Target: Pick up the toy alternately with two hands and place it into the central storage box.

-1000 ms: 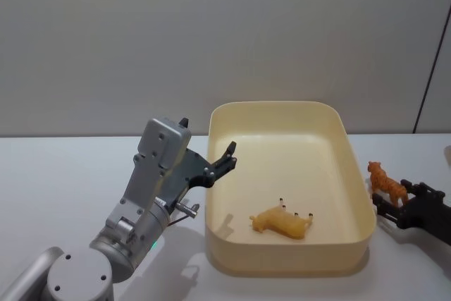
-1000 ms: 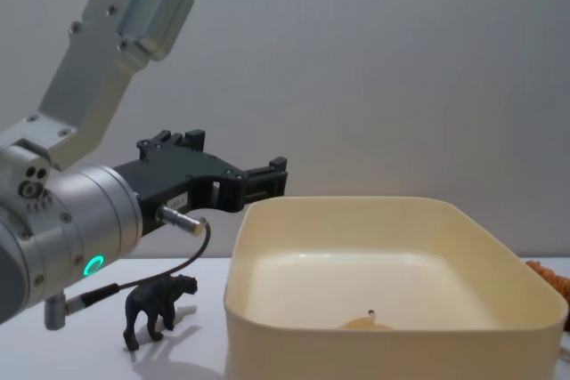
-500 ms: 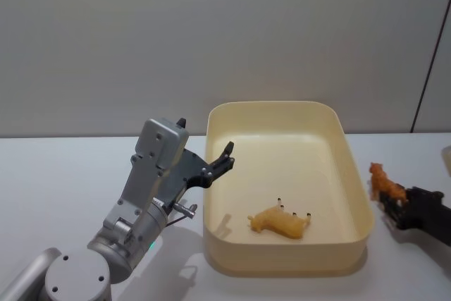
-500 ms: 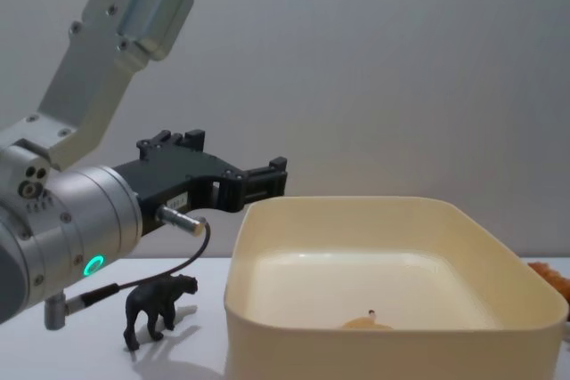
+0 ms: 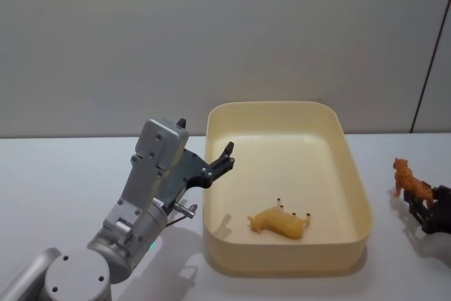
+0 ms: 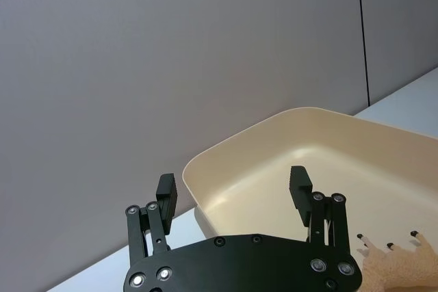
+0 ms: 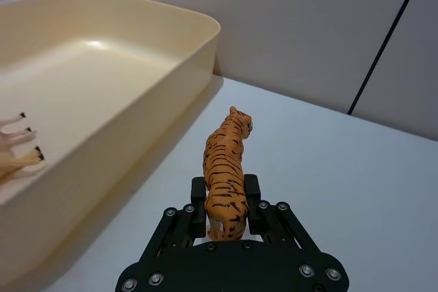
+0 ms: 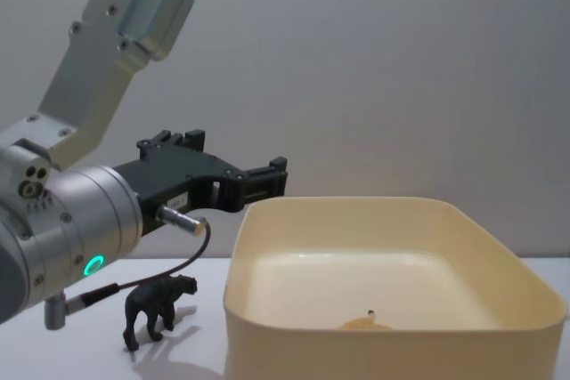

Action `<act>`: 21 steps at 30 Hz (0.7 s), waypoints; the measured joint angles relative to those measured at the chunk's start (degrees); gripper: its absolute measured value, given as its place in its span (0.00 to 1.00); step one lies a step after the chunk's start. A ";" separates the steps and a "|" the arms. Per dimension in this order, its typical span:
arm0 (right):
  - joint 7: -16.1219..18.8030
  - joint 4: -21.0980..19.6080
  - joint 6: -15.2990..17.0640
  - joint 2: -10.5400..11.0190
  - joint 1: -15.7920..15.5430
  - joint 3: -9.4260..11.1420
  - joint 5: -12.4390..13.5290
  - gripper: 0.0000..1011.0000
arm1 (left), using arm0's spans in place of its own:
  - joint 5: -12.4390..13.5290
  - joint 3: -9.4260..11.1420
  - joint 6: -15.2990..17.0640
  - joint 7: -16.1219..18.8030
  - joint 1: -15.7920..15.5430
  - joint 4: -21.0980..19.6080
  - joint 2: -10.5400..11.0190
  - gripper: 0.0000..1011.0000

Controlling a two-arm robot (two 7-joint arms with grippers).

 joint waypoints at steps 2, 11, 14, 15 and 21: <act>0.38 -1.01 -0.29 0.33 -0.52 0.23 0.32 0.30 | 0.00 0.00 0.00 0.00 0.00 0.00 0.00 0.99; 3.79 -4.55 -1.01 0.86 -0.91 0.44 2.03 0.30 | 0.00 0.00 0.00 0.00 0.00 0.00 0.00 0.99; 5.35 -4.96 -0.96 0.36 0.29 0.00 2.38 0.30 | 0.00 0.00 0.00 0.00 0.00 0.00 -0.01 0.99; 6.32 -4.96 -0.79 -0.03 1.07 -0.31 2.44 0.30 | 0.00 0.00 0.00 0.00 0.00 0.00 0.00 0.99; 9.71 -3.00 0.13 -2.41 5.53 -1.98 2.09 0.30 | 0.00 0.00 0.00 0.00 0.00 0.00 0.00 0.99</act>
